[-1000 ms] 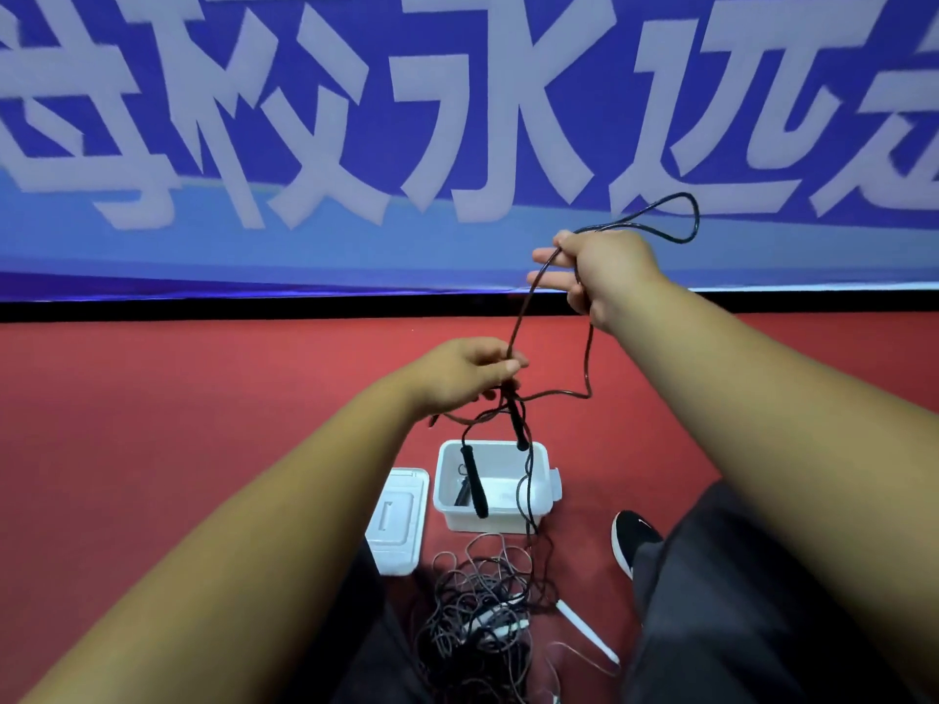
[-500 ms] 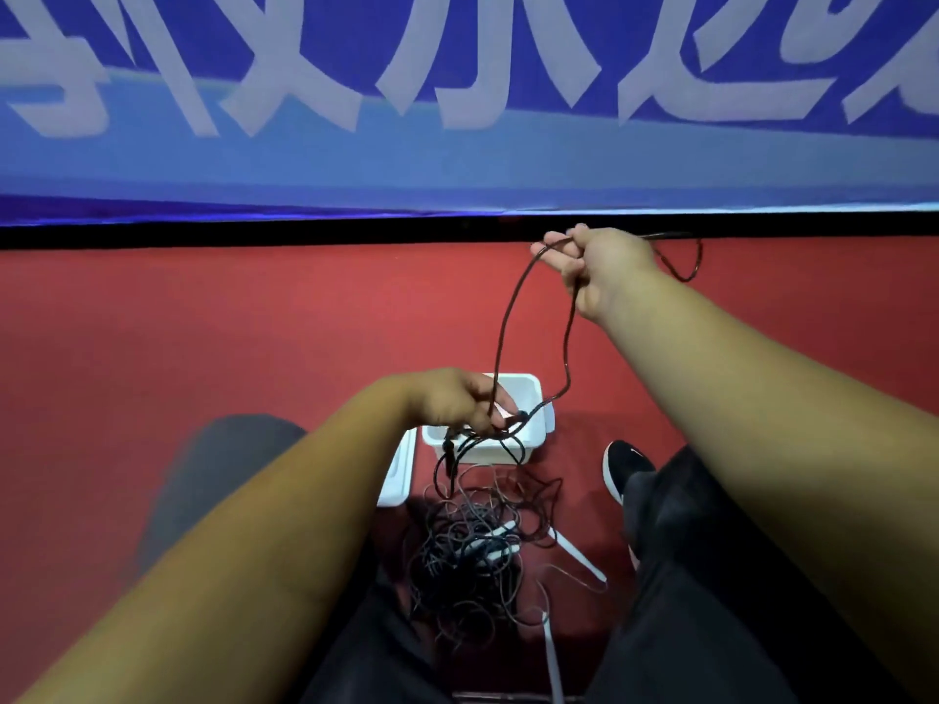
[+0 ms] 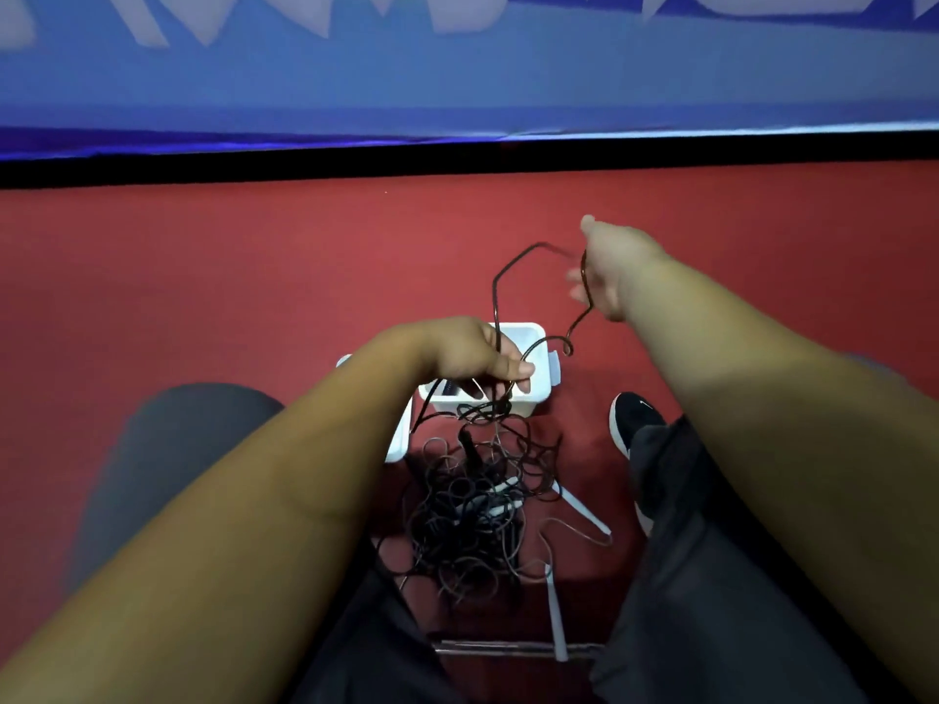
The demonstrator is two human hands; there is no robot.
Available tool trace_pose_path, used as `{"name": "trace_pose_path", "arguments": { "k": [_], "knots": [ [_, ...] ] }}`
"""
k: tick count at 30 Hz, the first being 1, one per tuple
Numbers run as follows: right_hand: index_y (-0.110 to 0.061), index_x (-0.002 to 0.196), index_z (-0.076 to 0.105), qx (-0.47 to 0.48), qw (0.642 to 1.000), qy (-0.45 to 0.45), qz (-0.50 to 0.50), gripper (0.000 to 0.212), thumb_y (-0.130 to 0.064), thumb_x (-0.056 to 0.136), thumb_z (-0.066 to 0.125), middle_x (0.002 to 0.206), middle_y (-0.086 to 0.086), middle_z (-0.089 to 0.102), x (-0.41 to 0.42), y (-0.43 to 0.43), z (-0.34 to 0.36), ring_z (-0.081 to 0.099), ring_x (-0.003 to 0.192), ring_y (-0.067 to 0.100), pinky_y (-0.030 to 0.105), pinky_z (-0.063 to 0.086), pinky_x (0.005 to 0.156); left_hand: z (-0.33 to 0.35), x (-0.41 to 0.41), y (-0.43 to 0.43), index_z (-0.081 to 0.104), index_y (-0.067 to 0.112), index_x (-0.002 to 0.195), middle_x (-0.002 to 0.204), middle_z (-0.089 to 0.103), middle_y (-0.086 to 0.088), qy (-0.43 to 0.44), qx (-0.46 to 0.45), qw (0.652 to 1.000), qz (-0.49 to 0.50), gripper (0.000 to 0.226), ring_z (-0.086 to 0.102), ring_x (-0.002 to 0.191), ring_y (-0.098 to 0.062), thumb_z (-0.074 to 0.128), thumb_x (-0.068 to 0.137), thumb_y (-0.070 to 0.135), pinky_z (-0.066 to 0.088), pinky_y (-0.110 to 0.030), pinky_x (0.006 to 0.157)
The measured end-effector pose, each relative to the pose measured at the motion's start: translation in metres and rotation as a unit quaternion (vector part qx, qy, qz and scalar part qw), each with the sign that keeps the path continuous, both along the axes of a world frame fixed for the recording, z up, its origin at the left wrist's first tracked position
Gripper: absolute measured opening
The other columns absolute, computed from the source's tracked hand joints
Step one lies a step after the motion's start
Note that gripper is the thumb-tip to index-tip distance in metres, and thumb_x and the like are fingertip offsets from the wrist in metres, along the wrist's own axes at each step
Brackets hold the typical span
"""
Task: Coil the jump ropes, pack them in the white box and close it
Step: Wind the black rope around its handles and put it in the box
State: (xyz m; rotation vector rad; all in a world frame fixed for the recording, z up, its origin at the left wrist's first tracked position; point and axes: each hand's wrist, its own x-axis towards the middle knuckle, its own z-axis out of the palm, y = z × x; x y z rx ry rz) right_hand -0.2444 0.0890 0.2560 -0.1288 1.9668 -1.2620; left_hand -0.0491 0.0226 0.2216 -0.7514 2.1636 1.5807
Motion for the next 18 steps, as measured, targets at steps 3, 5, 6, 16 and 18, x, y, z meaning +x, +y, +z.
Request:
{"name": "trace_pose_path", "arguments": {
  "k": [3, 5, 6, 16, 18],
  "knots": [
    [-0.01, 0.147, 0.053, 0.149, 0.972, 0.1, 0.153, 0.07, -0.064, 0.107, 0.035, 0.125, 0.011, 0.057, 0.006, 0.002, -0.003, 0.056, 0.107, 0.031, 0.041, 0.046, 0.101, 0.004, -0.002, -0.006, 0.076, 0.009, 0.102, 0.071, 0.067, 0.001, 0.022, 0.034, 0.997, 0.058, 0.025, 0.06, 0.067, -0.014, 0.065, 0.103, 0.031, 0.053, -0.029, 0.075],
    [-0.002, 0.14, 0.055, 0.201, 0.956, 0.078, 0.197, 0.06, -0.05, 0.109, 0.04, 0.123, 0.013, 0.059, 0.011, 0.006, -0.005, 0.056, 0.106, 0.034, 0.044, 0.048, 0.1, 0.006, -0.004, -0.011, 0.075, 0.01, 0.1, 0.074, 0.069, -0.001, 0.037, 0.061, 0.991, 0.111, 0.026, 0.061, 0.07, -0.016, 0.063, 0.104, 0.033, 0.055, -0.03, 0.076],
    [-0.001, 0.134, 0.059, 0.221, 0.95, 0.049, 0.217, 0.051, -0.041, 0.108, 0.042, 0.12, 0.015, 0.065, 0.015, 0.009, -0.007, 0.061, 0.105, 0.035, 0.044, 0.051, 0.098, 0.009, -0.005, -0.012, 0.074, 0.01, 0.099, 0.075, 0.069, -0.002, 0.043, 0.078, 0.986, 0.143, 0.027, 0.061, 0.068, -0.015, 0.063, 0.104, 0.034, 0.057, -0.029, 0.073],
    [-0.022, 0.109, 0.073, 0.043, 0.927, -0.015, 0.372, 0.031, -0.003, 0.094, 0.054, 0.111, -0.001, 0.075, 0.05, 0.023, -0.017, 0.069, 0.097, 0.02, 0.036, 0.051, 0.09, 0.026, 0.004, -0.032, 0.071, 0.017, 0.097, 0.076, 0.073, 0.002, 0.093, 0.14, 0.908, 0.383, 0.026, 0.066, 0.059, -0.009, 0.062, 0.104, 0.04, 0.061, -0.027, 0.067],
    [-0.023, 0.115, 0.074, 0.004, 0.924, 0.006, 0.381, 0.023, -0.014, 0.096, 0.065, 0.117, 0.001, 0.077, 0.051, 0.023, -0.018, 0.071, 0.101, 0.02, 0.037, 0.051, 0.091, 0.028, 0.007, -0.035, 0.07, 0.016, 0.097, 0.075, 0.072, 0.002, 0.105, 0.165, 0.887, 0.418, 0.026, 0.067, 0.061, -0.01, 0.063, 0.103, 0.04, 0.062, -0.031, 0.072]
  ]
}}
